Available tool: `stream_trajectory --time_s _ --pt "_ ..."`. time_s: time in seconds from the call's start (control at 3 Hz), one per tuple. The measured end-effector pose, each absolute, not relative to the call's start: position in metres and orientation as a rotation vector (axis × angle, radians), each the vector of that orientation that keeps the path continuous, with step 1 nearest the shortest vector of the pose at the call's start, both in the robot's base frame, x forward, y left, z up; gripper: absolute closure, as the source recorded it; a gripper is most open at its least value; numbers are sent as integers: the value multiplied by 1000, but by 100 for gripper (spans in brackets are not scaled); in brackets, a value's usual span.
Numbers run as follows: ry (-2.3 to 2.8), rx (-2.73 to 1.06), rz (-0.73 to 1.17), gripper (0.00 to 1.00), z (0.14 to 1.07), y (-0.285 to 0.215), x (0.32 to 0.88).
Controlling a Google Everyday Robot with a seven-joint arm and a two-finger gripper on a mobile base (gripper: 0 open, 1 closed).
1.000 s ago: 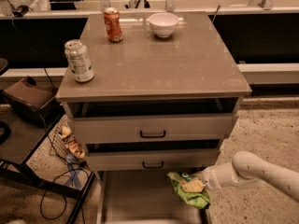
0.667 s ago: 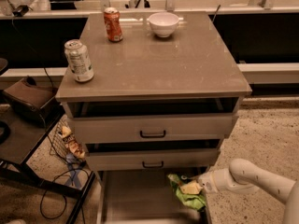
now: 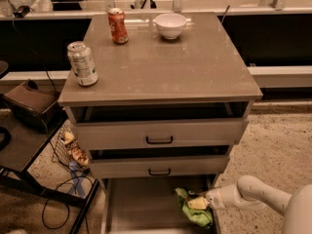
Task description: Place green rice chip bag into bottom drawer
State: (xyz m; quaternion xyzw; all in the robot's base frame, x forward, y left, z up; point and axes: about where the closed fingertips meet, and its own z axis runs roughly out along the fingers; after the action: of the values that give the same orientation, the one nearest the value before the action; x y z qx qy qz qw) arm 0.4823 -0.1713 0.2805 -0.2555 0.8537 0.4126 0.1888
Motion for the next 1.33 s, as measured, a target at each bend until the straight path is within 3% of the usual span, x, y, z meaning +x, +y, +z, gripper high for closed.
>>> stream_trajectory --time_s 0.33,0.67,1.33 --pt "2434 -706 1213 100 265 -158 479" --pt "2436 -707 1221 85 264 -155 478" --pt "2435 -711 1231 38 262 -151 476"
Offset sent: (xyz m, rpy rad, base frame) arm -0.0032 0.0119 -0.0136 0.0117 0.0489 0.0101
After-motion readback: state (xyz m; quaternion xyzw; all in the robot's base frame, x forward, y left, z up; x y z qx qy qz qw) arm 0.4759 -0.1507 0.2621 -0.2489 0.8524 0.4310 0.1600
